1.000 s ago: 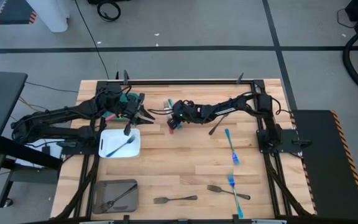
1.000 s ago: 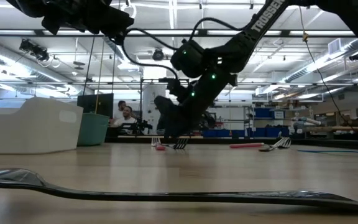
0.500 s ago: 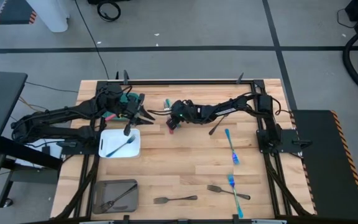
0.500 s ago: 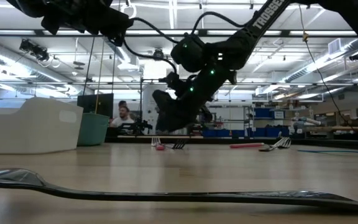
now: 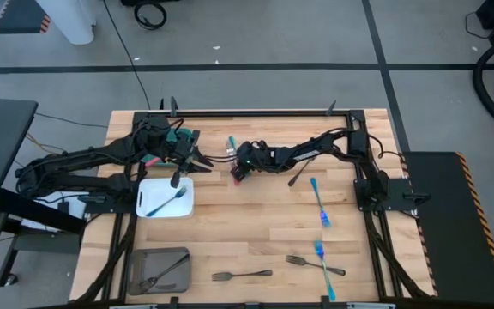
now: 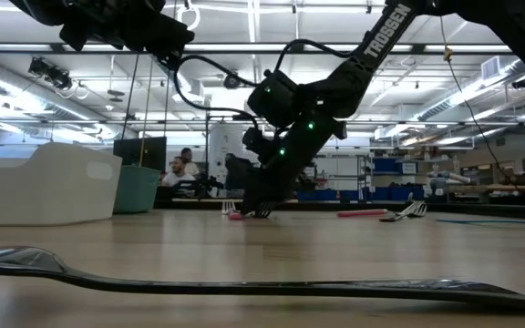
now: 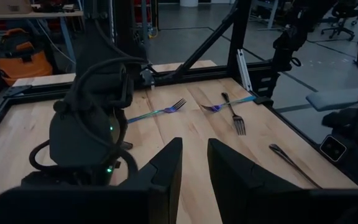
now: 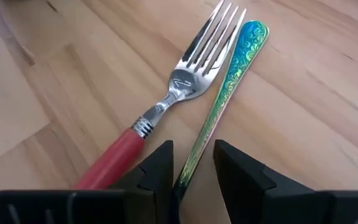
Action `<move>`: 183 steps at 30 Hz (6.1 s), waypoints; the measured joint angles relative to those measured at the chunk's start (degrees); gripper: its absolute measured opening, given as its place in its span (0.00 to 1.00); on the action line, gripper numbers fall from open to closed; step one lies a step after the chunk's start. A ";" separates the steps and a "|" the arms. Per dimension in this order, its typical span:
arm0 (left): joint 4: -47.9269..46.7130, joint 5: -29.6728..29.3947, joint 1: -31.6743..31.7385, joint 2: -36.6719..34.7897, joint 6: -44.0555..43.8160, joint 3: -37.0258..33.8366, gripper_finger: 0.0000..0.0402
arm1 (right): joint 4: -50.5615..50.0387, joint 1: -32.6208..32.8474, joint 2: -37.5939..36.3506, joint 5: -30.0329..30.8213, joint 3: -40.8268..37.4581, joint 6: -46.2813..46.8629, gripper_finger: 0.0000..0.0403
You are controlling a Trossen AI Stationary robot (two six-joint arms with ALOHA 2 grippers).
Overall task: Sort silverware by color (type)
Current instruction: Put the blue fork into the white bin
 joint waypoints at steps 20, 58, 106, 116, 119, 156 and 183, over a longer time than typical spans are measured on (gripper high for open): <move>-0.09 0.00 0.00 0.02 0.07 0.00 0.22 | -3.44 -1.82 0.61 -1.24 0.20 0.07 0.05; 0.90 -10.60 0.02 1.02 -2.02 0.06 0.22 | -28.22 2.00 -33.61 14.66 -0.09 -18.78 0.05; 69.26 -28.02 -1.98 27.06 -43.54 0.02 0.22 | 5.18 17.68 -33.70 34.25 0.04 -51.26 0.05; 69.65 -27.87 -1.77 27.06 -43.53 0.02 0.22 | 2.63 17.33 -33.73 30.79 0.00 -46.73 0.05; 69.65 -27.89 -1.77 27.06 -43.51 0.02 0.22 | 1.55 16.92 -33.73 29.42 0.00 -44.71 0.05; 65.59 -24.02 -1.00 26.23 -29.35 -0.02 0.03 | 0.36 16.95 -32.85 25.81 0.04 -43.29 0.19; 11.98 -3.41 3.34 -4.69 -22.45 0.00 0.03 | -30.44 16.52 -32.89 58.64 0.04 -32.61 0.20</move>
